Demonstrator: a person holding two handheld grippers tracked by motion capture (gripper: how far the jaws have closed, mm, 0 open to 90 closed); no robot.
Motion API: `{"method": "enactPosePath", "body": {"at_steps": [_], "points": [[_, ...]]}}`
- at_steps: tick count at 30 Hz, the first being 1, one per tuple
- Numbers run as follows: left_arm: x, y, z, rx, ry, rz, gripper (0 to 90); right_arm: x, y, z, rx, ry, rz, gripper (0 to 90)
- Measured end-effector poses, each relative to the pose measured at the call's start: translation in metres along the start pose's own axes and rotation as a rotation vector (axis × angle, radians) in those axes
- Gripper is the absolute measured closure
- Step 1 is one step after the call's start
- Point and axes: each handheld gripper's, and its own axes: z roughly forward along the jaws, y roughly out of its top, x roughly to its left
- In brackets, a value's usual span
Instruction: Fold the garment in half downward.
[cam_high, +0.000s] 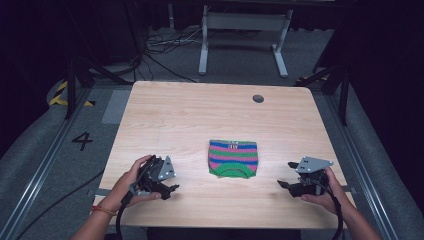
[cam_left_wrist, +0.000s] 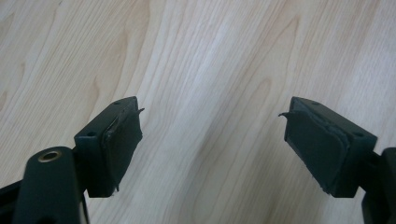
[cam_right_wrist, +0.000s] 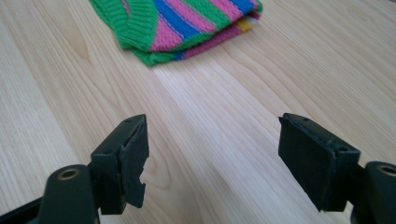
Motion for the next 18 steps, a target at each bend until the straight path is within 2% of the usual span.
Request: {"method": "enactPosePath", "body": {"at_steps": [3,5,6,12,15,18], "points": [[0.003,-0.011,-0.003,0.0,0.005,-0.032,18.9,-0.004,-0.011,-0.007,-0.004,-0.009,0.024,24.0],[0.003,-0.017,-0.005,0.009,0.01,-0.038,19.6,-0.008,-0.022,-0.012,-0.003,-0.028,0.039,23.6],[0.004,-0.021,-0.006,0.004,0.013,-0.046,19.6,-0.008,-0.022,-0.012,-0.003,-0.028,0.039,23.5],[0.007,-0.044,-0.013,-0.008,-0.035,-0.107,19.1,-0.017,-0.047,-0.025,-0.014,-0.046,0.109,23.3],[0.009,-0.058,-0.02,-0.042,-0.038,-0.152,18.7,-0.019,-0.057,-0.031,0.005,-0.065,0.129,23.5],[0.01,-0.071,-0.024,-0.066,-0.039,-0.19,18.6,-0.023,-0.067,-0.037,0.0,-0.071,0.17,23.4]]}}
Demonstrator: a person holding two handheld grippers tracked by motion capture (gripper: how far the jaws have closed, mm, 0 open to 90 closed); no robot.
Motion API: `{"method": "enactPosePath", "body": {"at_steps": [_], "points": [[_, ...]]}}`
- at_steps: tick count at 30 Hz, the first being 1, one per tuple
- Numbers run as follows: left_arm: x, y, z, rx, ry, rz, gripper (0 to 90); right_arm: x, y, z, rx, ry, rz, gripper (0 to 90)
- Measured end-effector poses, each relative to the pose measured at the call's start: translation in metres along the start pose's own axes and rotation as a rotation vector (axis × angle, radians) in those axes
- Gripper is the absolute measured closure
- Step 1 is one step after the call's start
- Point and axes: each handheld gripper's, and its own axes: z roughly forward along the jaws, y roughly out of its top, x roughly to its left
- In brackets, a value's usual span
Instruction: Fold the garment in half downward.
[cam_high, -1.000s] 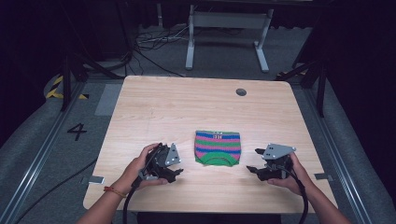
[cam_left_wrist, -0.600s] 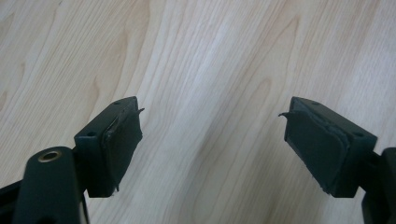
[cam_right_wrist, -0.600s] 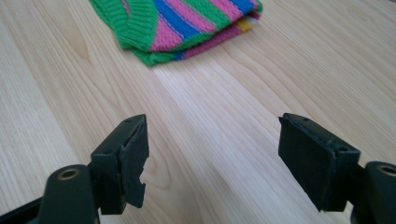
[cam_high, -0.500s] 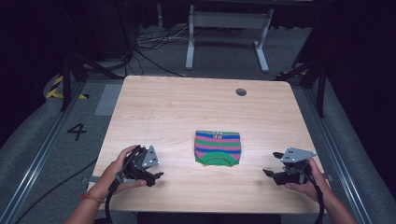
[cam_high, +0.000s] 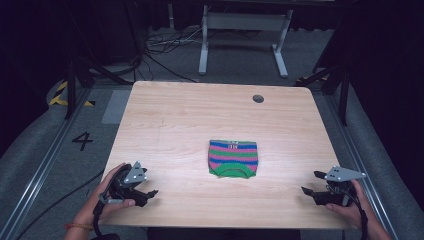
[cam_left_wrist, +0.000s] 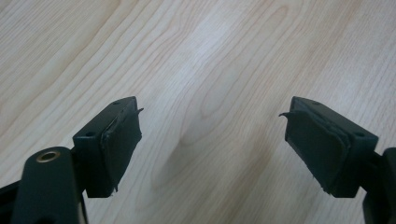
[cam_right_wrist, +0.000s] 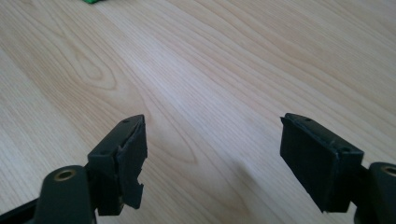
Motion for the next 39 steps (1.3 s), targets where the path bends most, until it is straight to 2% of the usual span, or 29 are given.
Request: {"method": "enactPosePath", "body": {"at_steps": [1,6,8,10,14,15,16,18,19,39], "points": [[0.001,-0.004,-0.001,0.006,0.002,-0.006,18.5,-0.003,-0.005,-0.002,0.0,-0.002,0.023,23.2],[0.005,-0.023,-0.006,0.019,0.019,-0.052,18.4,-0.008,-0.017,-0.004,0.035,-0.021,0.049,22.9],[0.007,-0.031,-0.009,0.013,-0.008,-0.086,17.9,-0.01,-0.022,-0.005,0.015,-0.007,0.085,23.0],[0.007,-0.039,-0.009,0.03,-0.035,-0.127,17.9,-0.012,-0.029,-0.005,0.007,-0.006,0.115,22.5],[0.008,-0.048,-0.01,-0.043,-0.037,-0.197,16.0,-0.014,-0.038,-0.005,-0.021,-0.003,0.134,21.5],[0.008,-0.05,-0.009,-0.064,-0.027,-0.21,15.9,-0.014,-0.039,-0.005,-0.03,-0.003,0.135,20.8],[0.008,-0.052,-0.008,-0.088,-0.01,-0.213,15.7,-0.015,-0.04,-0.005,-0.032,-0.009,0.134,20.2],[0.006,-0.052,-0.007,-0.078,0.039,-0.204,15.6,-0.016,-0.04,-0.005,-0.031,-0.008,0.127,19.1],[0.005,-0.052,-0.006,-0.077,0.043,-0.203,15.2,-0.016,-0.04,-0.005,-0.03,-0.008,0.125,18.8],[0.005,-0.052,-0.006,-0.074,0.057,-0.216,14.1,-0.016,-0.04,-0.004,-0.027,-0.042,0.156,18.1]]}}
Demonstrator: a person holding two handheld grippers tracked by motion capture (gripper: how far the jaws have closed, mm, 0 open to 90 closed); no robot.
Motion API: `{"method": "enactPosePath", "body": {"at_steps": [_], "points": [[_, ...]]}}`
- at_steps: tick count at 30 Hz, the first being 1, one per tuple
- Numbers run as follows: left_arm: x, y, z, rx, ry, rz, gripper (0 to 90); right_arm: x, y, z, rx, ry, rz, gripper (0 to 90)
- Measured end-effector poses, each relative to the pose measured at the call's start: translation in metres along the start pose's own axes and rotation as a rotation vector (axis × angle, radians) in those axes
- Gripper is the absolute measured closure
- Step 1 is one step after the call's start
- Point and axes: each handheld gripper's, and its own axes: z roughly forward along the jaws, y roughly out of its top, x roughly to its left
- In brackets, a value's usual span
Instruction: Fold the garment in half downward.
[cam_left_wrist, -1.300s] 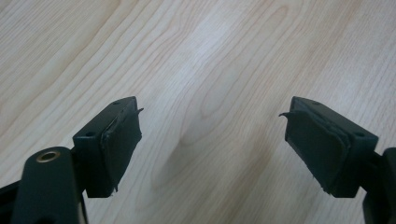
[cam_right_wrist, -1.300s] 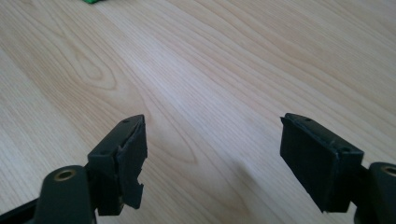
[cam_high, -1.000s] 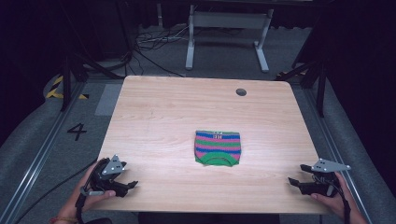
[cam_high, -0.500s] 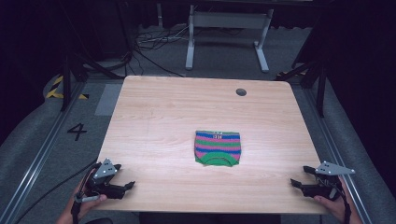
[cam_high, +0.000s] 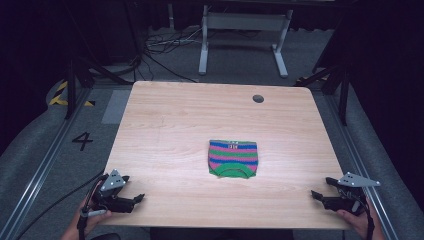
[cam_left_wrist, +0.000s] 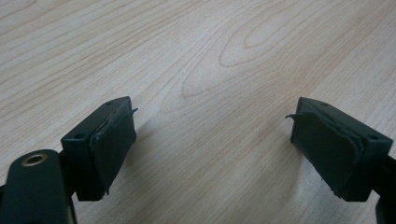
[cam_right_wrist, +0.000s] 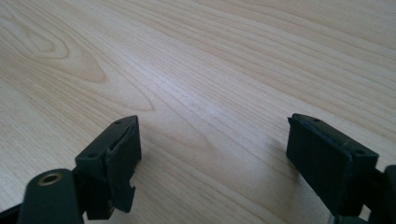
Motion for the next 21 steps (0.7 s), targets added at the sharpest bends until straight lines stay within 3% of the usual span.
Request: {"method": "enactPosePath", "body": {"at_steps": [21], "points": [[0.0004,0.0004,0.0003,0.002,0.009,-0.006,12.8,-0.0005,0.0,0.0001,0.0,-0.016,0.015,18.0]]}}
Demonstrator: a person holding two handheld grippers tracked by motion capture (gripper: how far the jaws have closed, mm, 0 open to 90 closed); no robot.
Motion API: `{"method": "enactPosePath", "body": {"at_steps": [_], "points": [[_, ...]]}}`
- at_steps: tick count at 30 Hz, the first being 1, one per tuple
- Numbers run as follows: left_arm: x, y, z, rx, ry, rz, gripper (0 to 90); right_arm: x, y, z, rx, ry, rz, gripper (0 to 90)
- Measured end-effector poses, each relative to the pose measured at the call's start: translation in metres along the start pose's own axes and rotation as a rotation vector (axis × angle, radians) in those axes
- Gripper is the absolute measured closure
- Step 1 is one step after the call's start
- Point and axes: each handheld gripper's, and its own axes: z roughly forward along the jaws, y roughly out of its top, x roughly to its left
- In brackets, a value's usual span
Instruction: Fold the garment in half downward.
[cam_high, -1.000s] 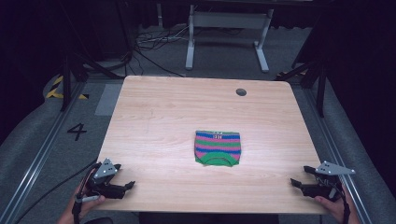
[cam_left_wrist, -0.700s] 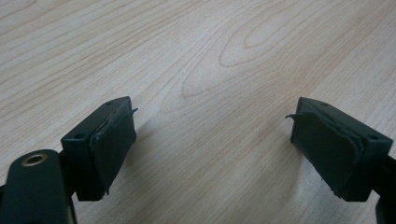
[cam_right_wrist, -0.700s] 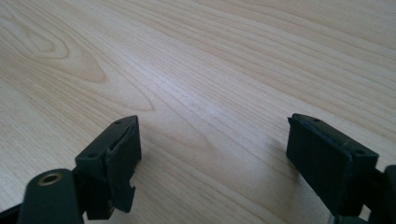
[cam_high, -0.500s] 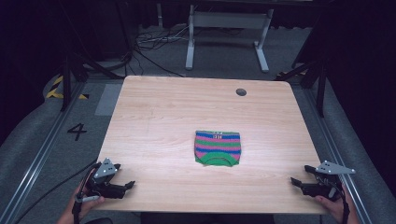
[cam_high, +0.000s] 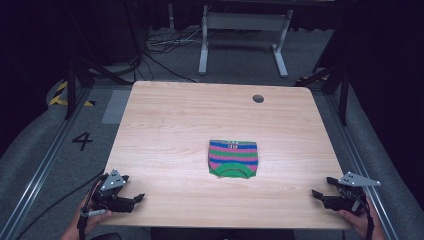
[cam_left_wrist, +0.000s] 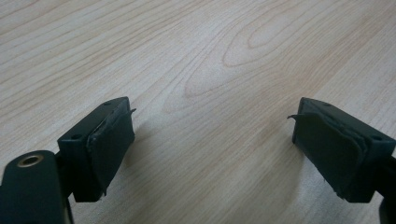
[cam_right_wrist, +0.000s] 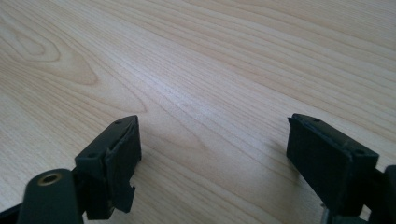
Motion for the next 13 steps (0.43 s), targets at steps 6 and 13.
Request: {"method": "enactPosePath", "body": {"at_steps": [6,13], "points": [[0.0002,0.0004,0.0001,0.005,-0.001,-0.004,12.1,0.0001,0.0004,0.0005,0.005,-0.008,0.007,15.2],[0.0005,0.0006,0.0005,0.006,0.001,-0.003,11.7,0.0,0.0004,0.0007,0.006,-0.009,0.007,15.2]]}}
